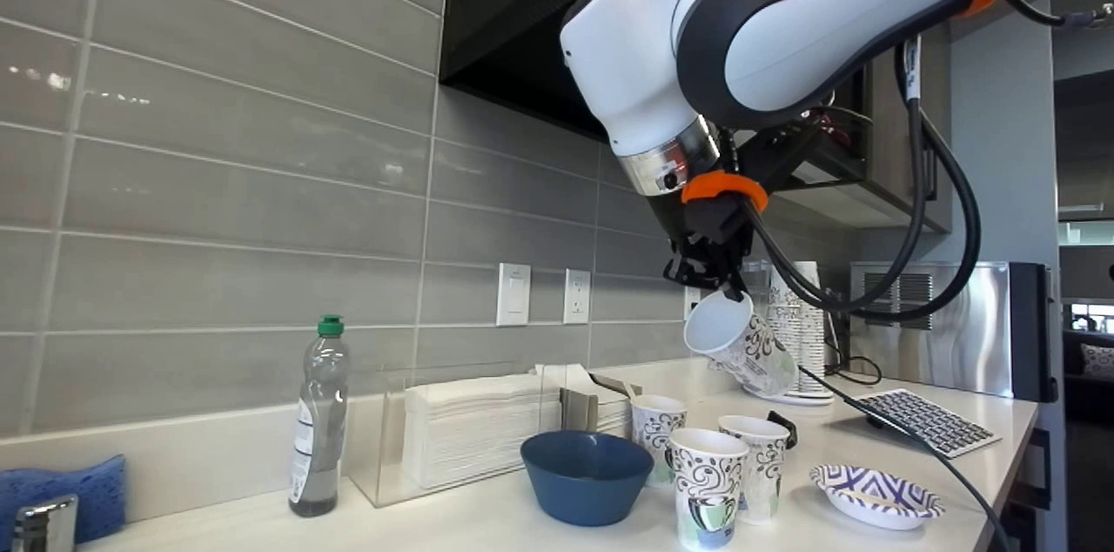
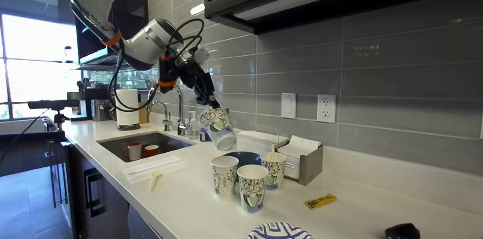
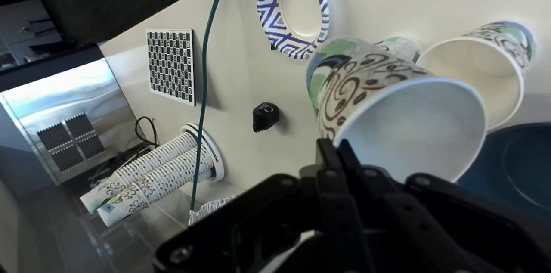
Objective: Pick up the coffee up and pour the beans into the two coffee cups
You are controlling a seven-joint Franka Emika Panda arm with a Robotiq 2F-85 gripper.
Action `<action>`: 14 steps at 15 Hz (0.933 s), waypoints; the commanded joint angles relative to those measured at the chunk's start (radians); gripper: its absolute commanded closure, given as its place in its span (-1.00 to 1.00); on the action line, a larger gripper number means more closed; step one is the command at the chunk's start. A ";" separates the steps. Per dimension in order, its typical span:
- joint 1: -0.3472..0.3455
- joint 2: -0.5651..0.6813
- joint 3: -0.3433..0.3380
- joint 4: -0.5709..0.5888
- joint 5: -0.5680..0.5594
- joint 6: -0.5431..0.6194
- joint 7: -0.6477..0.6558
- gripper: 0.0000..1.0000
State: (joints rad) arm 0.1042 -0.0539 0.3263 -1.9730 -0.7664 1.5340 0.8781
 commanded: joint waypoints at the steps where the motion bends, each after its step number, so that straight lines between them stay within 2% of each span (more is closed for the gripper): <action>1: 0.048 0.032 -0.033 0.025 -0.022 -0.036 0.012 0.98; 6: 0.078 0.098 -0.042 0.071 -0.010 -0.131 0.031 0.98; 14: 0.129 0.232 -0.066 0.176 -0.073 -0.270 0.131 0.98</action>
State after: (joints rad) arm 0.1941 0.1040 0.2818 -1.8731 -0.7933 1.3321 0.9815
